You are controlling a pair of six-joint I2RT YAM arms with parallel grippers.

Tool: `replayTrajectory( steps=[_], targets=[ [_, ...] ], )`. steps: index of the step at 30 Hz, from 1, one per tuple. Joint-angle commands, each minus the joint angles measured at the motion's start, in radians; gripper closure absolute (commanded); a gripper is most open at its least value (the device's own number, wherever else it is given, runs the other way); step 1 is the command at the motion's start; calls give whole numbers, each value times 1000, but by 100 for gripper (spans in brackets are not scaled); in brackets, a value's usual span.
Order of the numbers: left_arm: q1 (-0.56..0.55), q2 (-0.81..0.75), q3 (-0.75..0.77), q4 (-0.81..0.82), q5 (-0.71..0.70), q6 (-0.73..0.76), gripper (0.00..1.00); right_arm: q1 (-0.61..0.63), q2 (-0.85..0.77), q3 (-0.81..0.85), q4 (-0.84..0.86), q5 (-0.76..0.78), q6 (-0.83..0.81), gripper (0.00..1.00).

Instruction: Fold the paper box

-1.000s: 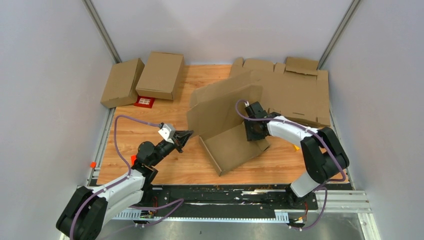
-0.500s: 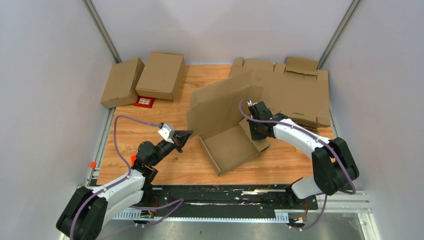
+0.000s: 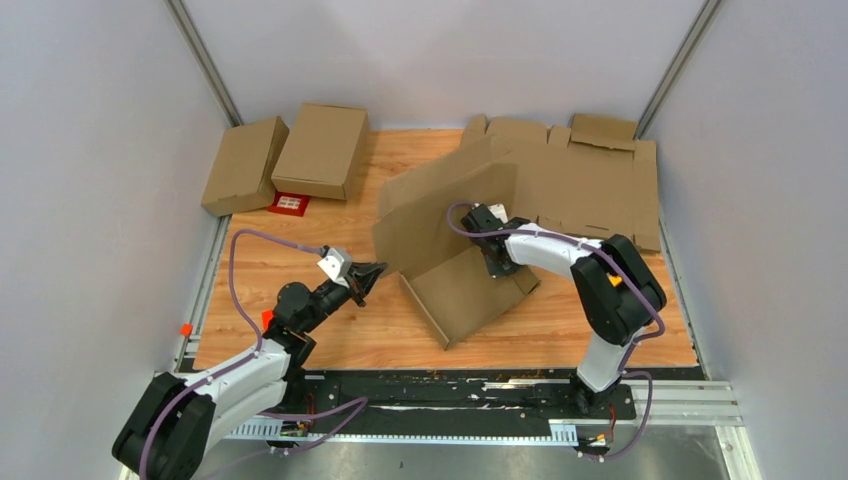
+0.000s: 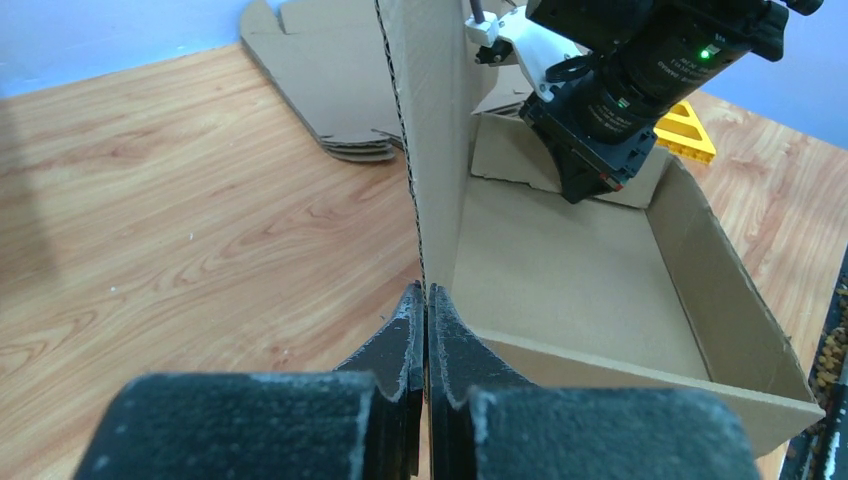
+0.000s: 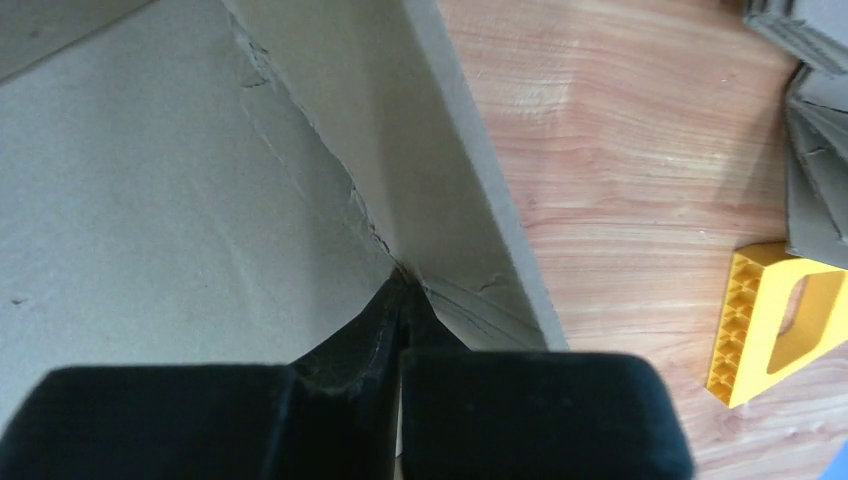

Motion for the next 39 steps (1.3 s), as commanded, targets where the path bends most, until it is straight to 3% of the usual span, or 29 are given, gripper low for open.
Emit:
replayTrajectory(
  steps=[1,10,19,27,34,39],
  targets=[
    [0,-9,6,38,1,20,100,18,67,25,-41,160,48,100],
    [0,-10,6,35,1,22,100,21,-60,-7,62,102,-21,93],
    [0,-17,5,28,0,28,100,0,86,106,32,144,-38,99],
    [0,-17,5,23,-3,30,100,-68,95,70,79,127,20,100],
    [0,0,9,33,5,27,100,-66,-12,18,188,-107,-71,100],
    [0,10,10,38,8,25,100,-65,-63,0,207,-230,-122,91]
  ],
)
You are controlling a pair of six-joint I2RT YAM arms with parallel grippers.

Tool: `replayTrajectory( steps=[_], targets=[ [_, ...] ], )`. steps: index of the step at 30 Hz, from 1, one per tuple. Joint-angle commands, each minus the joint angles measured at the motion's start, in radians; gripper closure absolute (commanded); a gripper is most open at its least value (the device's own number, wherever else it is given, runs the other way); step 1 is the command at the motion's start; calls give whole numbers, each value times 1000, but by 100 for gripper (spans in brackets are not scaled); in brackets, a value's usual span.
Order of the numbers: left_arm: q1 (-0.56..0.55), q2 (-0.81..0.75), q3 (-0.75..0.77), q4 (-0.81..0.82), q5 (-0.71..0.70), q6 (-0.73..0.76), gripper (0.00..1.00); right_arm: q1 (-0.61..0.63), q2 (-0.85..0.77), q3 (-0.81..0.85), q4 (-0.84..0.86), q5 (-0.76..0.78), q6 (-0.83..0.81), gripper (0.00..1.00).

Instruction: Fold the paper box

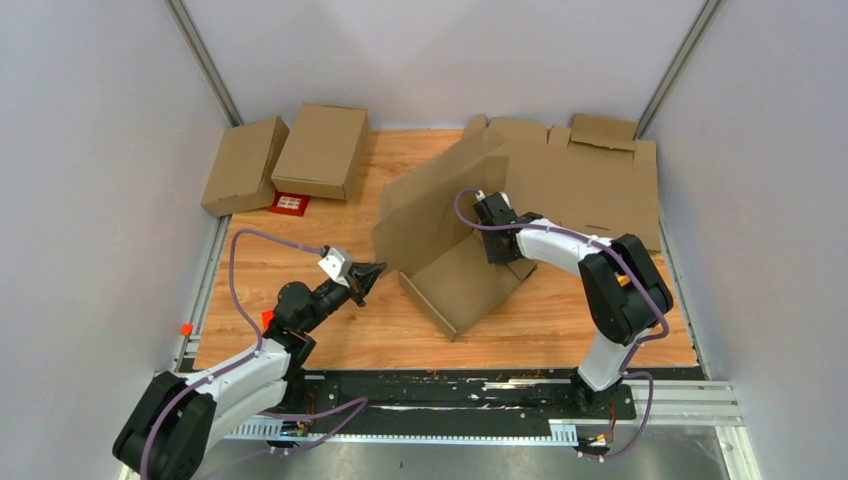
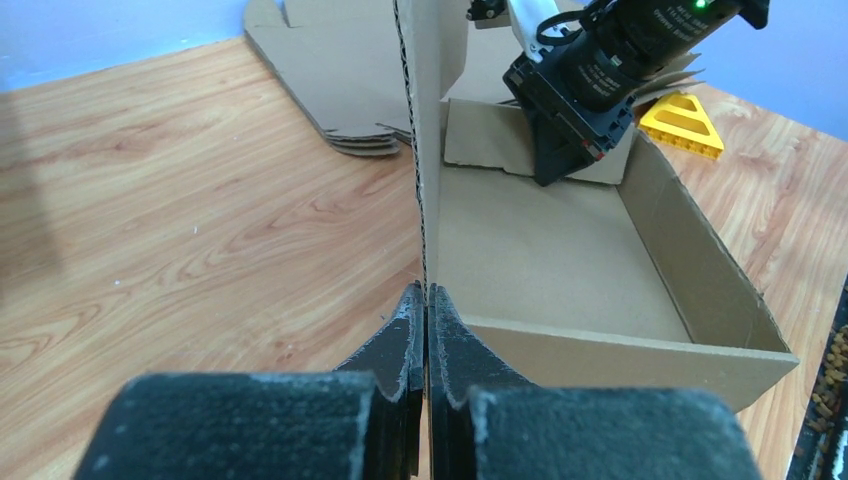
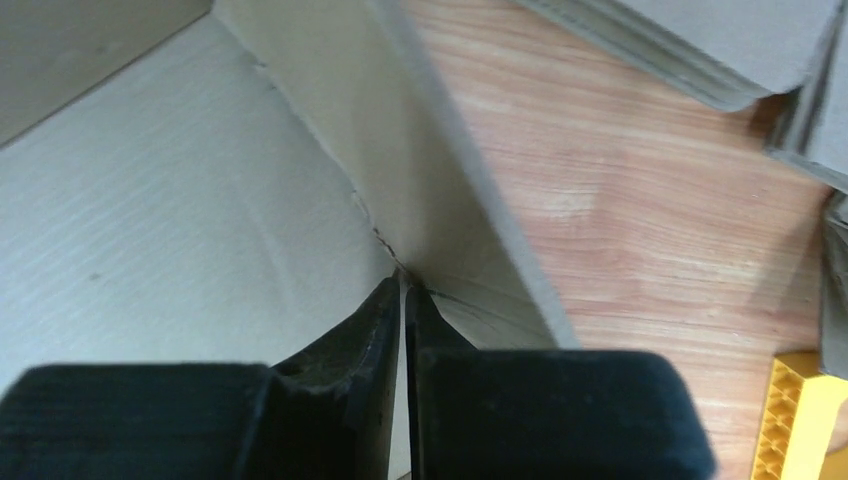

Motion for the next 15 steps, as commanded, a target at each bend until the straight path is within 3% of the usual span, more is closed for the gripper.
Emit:
replayTrajectory(
  steps=[1,9,15],
  targets=[
    [1,5,10,48,5,19,100,0,-70,-6,52,-139,-58,90],
    [1,-1,12,38,5,20,100,-1,-115,31,-8,-104,-62,90],
    [1,-2,13,37,6,20,100,-5,-17,119,-37,-48,-73,93]
  ],
)
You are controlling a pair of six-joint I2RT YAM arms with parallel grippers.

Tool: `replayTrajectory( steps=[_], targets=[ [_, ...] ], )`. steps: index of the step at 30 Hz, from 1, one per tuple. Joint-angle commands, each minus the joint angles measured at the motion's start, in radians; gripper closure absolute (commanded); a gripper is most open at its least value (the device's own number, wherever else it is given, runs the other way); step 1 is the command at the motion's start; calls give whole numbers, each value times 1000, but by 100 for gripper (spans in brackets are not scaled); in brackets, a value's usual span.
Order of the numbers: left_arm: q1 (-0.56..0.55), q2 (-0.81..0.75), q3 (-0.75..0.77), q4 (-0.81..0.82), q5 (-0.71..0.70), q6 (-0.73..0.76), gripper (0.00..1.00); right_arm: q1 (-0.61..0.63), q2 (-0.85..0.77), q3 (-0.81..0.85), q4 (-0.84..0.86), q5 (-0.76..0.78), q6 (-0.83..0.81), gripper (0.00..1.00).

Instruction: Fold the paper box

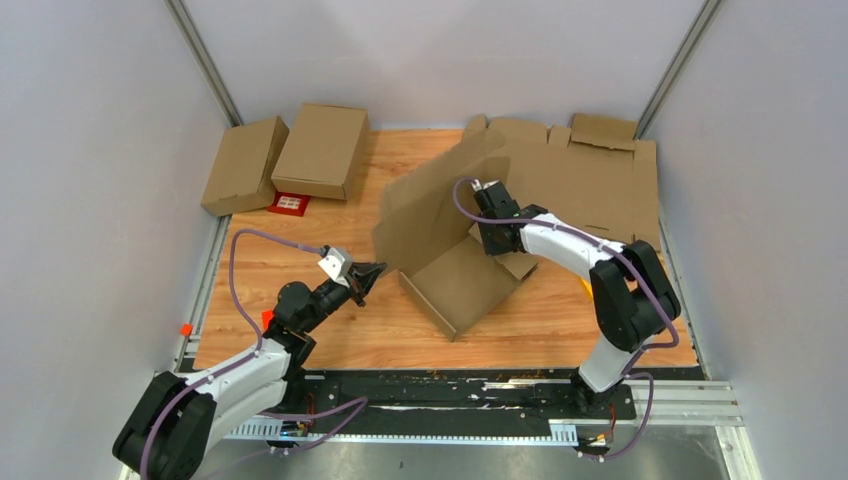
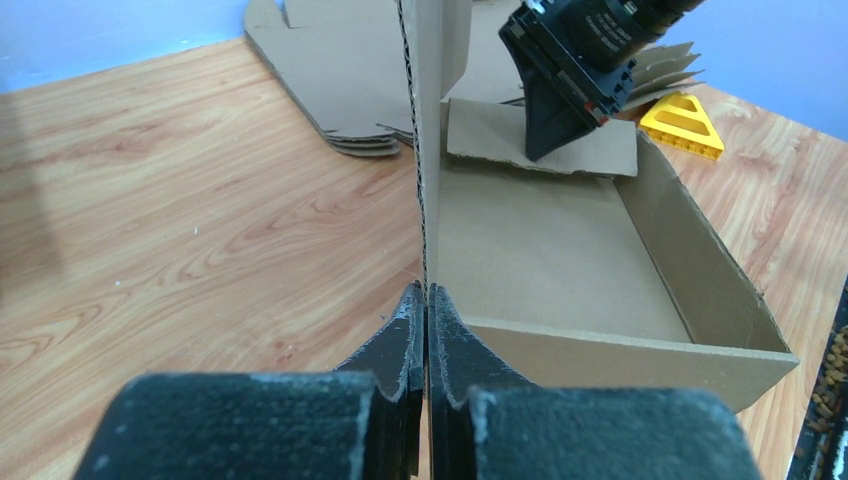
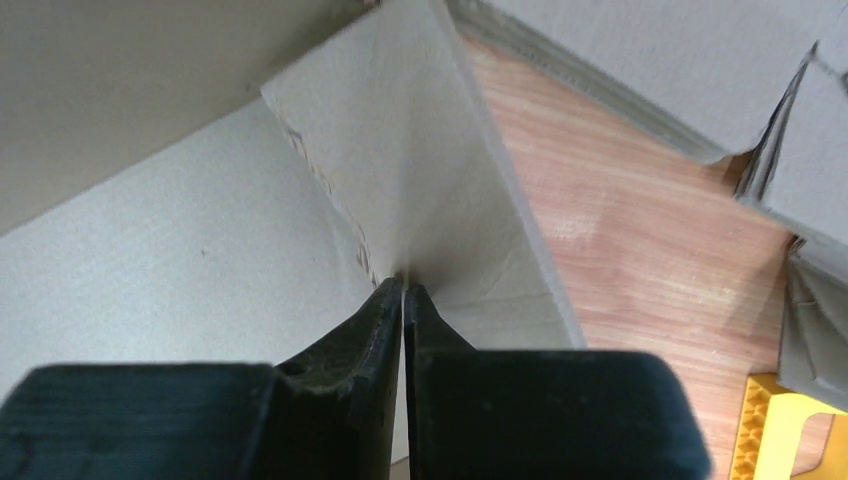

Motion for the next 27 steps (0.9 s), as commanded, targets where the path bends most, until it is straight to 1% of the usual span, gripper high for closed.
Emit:
replayTrajectory(
  steps=[1,3,6,9,11,13,21,27],
  targets=[
    [0,-7,12,32,8,21,100,-6,82,99,-17,50,-23,94],
    [1,-12,12,26,5,23,100,-8,135,121,-23,76,-19,96],
    [1,-14,12,21,5,26,100,-15,196,129,-19,154,2,100],
    [0,-18,12,19,4,27,100,-26,224,127,-27,231,33,100],
    [1,-19,12,14,2,32,100,-28,227,118,-26,304,57,100],
    [0,-20,12,8,-3,39,100,-33,225,107,-20,345,74,100],
    [1,-52,13,-27,-14,58,100,-46,214,89,1,379,101,100],
    [1,-27,14,-5,4,48,100,-54,235,105,-12,391,115,100]
  ],
)
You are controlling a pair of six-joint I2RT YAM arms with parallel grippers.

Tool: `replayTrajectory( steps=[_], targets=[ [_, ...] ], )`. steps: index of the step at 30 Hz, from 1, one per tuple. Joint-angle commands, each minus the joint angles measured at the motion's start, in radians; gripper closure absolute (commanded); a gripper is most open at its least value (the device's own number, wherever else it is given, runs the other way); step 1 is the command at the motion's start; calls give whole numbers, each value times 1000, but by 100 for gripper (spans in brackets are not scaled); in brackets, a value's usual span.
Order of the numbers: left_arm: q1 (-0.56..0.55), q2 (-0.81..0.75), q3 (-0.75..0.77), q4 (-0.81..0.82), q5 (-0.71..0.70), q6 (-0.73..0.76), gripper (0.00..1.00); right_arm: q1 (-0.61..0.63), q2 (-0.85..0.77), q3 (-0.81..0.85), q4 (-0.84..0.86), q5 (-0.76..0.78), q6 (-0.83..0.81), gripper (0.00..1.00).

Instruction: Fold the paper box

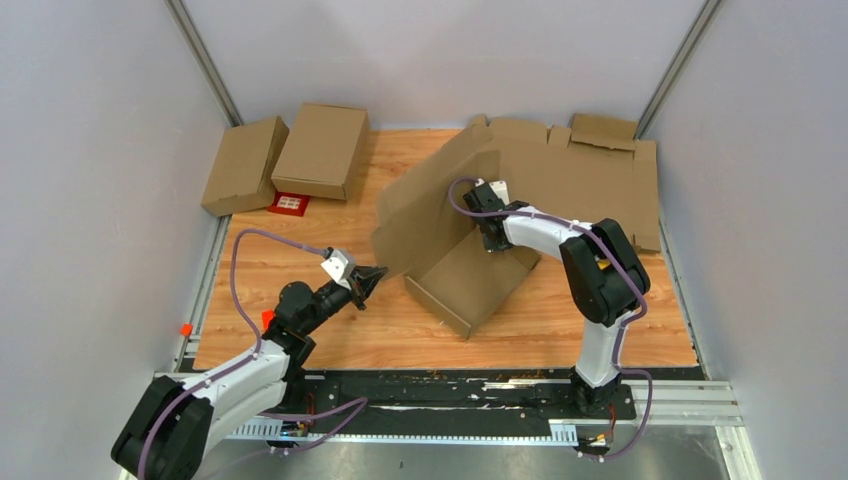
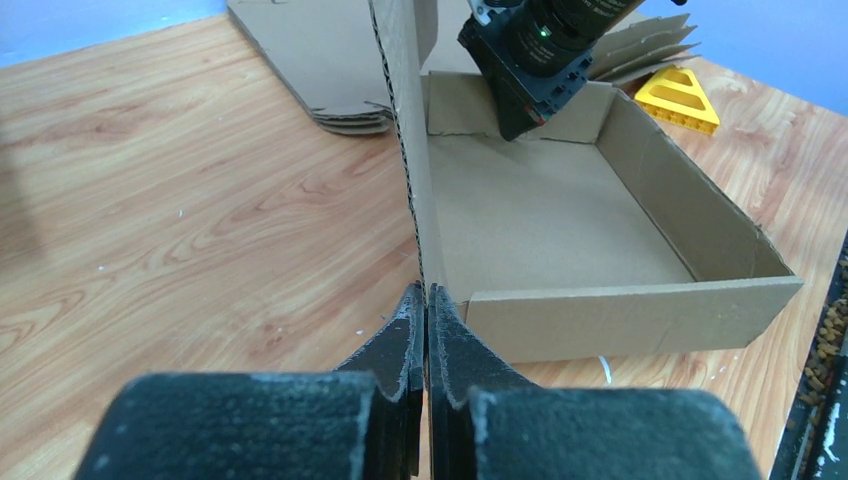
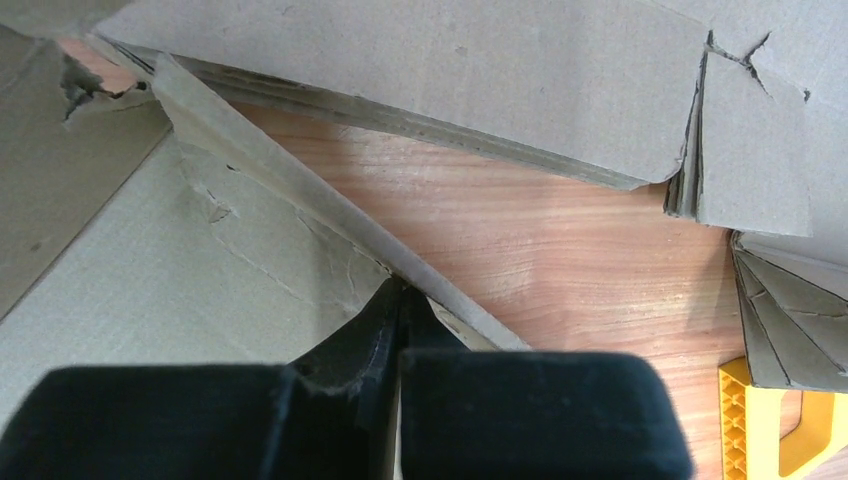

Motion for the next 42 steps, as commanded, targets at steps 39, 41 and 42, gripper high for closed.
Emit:
replayTrajectory(
  steps=[39,41,42],
  targets=[
    [-5,3,22,89,13,6,99,-134,-250,-112,155,-399,-374,5],
    [-5,6,21,90,10,6,97,-133,-215,-101,150,-414,-373,10],
    [-5,7,21,93,11,4,96,-132,-208,-101,149,-410,-370,14]
  ],
)
